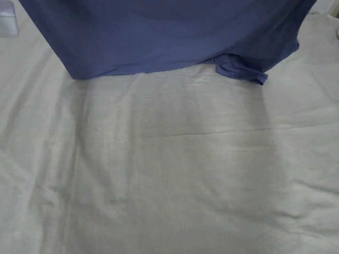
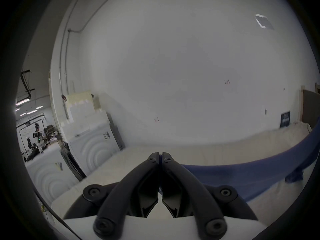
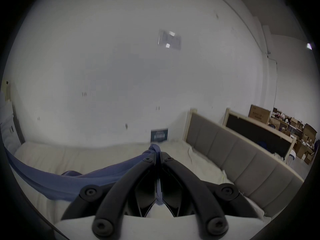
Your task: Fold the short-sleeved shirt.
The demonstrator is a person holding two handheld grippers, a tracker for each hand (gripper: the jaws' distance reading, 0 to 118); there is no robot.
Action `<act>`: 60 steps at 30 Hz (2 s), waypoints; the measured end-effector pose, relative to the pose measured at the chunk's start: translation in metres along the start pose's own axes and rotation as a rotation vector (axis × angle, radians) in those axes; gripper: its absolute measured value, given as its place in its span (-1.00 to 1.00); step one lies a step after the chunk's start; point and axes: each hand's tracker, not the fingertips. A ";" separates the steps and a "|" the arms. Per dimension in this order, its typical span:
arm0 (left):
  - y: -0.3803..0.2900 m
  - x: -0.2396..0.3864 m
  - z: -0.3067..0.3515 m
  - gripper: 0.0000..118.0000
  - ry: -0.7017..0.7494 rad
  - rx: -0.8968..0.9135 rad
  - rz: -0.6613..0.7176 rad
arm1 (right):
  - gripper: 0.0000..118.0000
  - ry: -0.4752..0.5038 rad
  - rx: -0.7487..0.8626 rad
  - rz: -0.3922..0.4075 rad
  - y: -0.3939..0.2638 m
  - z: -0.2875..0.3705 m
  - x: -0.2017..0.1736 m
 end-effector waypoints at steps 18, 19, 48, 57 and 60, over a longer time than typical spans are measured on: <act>-0.264 -0.021 0.089 -1.00 -0.145 -0.471 -0.030 | -0.97 0.046 -0.531 -0.024 -0.306 0.014 0.051; -0.272 -0.025 0.099 -1.00 -0.156 -0.472 -0.030 | -0.97 0.047 -0.547 -0.028 -0.317 0.022 0.055; -0.386 -0.174 0.355 -1.00 -0.323 -0.516 0.104 | -0.97 0.157 -0.537 -0.006 -0.418 0.268 0.193; -0.397 -0.169 0.356 -0.89 -0.329 -0.590 0.074 | -0.96 0.143 -0.589 -0.021 -0.441 0.276 0.196; -0.396 -0.173 0.358 0.09 -0.323 -0.590 0.070 | -0.27 0.138 -0.590 -0.007 -0.441 0.277 0.194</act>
